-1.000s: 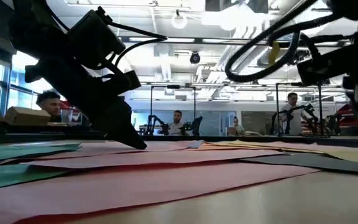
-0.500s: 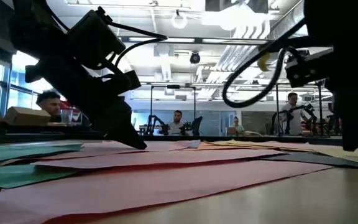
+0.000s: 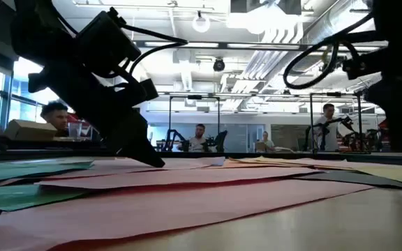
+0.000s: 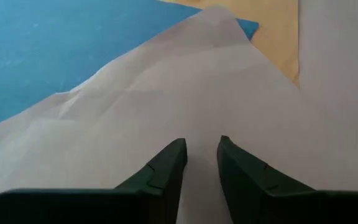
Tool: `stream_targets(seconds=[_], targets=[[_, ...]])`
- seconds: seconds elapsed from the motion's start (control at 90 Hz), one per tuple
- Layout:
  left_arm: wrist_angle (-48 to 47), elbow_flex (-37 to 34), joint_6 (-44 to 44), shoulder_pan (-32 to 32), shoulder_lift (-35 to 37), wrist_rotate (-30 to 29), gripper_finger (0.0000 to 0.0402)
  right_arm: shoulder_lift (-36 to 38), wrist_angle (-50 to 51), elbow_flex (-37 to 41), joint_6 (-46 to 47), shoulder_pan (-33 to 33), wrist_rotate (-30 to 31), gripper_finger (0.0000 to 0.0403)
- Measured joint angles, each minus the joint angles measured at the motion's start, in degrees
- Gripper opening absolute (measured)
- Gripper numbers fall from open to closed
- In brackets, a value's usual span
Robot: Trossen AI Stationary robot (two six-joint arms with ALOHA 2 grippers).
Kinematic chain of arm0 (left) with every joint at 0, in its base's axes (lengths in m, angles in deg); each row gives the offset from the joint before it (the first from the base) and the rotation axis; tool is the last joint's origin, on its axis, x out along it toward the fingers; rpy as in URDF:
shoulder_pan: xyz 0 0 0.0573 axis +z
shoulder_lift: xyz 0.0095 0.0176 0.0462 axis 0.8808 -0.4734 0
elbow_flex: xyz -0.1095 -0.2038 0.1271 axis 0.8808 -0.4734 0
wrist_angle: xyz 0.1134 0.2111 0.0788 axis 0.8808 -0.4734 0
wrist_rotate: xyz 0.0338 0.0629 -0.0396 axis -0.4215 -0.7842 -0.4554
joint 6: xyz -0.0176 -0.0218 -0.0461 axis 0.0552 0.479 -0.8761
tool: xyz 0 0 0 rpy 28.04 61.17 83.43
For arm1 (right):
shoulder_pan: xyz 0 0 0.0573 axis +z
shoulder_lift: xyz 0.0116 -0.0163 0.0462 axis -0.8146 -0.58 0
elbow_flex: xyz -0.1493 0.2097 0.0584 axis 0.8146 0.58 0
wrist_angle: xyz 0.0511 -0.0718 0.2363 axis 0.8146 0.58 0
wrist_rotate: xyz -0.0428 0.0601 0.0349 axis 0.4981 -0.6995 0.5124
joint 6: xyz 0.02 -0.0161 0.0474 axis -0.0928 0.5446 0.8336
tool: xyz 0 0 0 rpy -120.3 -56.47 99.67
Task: Organize paper
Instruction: Stack the yellow paper on top of the other yellow paper to the bottom right of the table
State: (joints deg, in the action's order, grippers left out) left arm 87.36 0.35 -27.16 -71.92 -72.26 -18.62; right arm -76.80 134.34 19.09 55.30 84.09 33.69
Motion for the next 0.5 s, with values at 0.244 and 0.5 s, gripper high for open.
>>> stream_targets(seconds=[0.244,0.5], targets=[[0.37,-0.02,-0.02,0.02,0.0,0.36,0.0085,5.42,-6.92,8.75,12.1,-3.48,0.38,0.0224],[0.4,-0.02,-0.02,0.0,0.0,0.46,0.0085,4.38,-15.2,11.32,9.11,-7.34,3.94,0.0224]])
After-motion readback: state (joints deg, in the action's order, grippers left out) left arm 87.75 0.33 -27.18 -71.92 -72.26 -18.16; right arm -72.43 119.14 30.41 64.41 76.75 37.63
